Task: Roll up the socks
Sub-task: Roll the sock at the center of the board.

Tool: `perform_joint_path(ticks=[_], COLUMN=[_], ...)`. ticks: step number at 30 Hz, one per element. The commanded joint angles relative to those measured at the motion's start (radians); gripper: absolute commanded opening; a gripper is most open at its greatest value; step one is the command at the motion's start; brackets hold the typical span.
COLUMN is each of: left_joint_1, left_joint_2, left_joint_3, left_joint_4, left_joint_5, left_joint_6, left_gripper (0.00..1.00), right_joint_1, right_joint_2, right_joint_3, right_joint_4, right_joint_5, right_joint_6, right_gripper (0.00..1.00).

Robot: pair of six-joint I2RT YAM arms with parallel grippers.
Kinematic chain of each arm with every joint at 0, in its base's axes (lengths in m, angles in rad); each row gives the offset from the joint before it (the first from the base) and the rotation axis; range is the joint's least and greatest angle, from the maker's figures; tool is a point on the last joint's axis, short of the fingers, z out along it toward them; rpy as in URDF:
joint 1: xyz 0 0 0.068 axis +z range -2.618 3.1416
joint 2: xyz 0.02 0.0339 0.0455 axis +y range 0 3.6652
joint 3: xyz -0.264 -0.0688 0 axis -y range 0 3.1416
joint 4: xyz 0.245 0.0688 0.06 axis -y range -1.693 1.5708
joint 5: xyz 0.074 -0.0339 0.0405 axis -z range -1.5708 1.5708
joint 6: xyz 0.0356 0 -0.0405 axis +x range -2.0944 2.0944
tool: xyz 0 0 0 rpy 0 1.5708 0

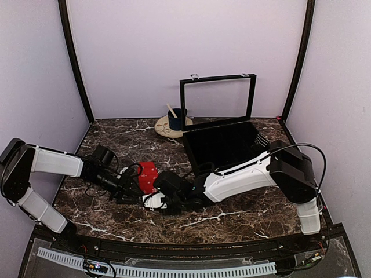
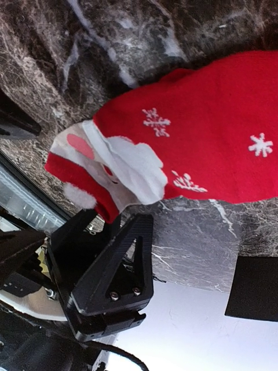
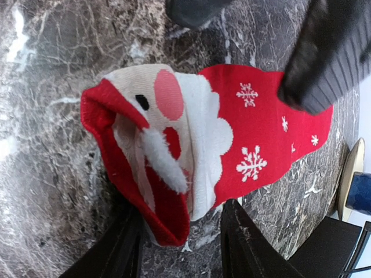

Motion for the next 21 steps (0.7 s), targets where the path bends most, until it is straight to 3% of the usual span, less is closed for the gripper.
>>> perform_joint_path(ticks=[1, 2, 3, 4, 6, 17, 21], left_joint_1=[-0.002, -0.003, -0.002, -0.002, -0.004, -0.004, -0.003], left_joint_2=[-0.027, -0.036, -0.045, -0.053, -0.058, 0.072, 0.087], left_joint_3=[-0.030, -0.039, -0.051, -0.062, -0.075, 0.013, 0.031], left_joint_4=[0.033, 0.044, 0.058, 0.076, 0.111, 0.101, 0.086], left_joint_5=[-0.011, -0.017, -0.025, -0.031, -0.044, -0.068, -0.073], left_joint_6=[-0.019, -0.027, -0.043, -0.057, -0.077, -0.046, -0.033], left_gripper=[0.56, 0.56, 0.55, 0.55, 0.55, 0.52, 0.51], right_joint_1=[-0.022, -0.025, -0.026, -0.028, -0.030, -0.050, -0.073], right_joint_2=[0.024, 0.022, 0.021, 0.020, 0.018, 0.030, 0.045], right_joint_3=[0.029, 0.036, 0.042, 0.048, 0.061, 0.114, 0.137], right_joint_4=[-0.061, -0.060, -0.061, -0.061, -0.064, -0.077, -0.111], right_joint_5=[0.002, -0.111, -0.083, -0.079, -0.081, -0.114, -0.173], right_joint_6=[-0.007, -0.007, -0.007, 0.313, 0.221, 0.215, 0.236], right_gripper=[0.43, 0.43, 0.44, 0.36, 0.35, 0.34, 0.17])
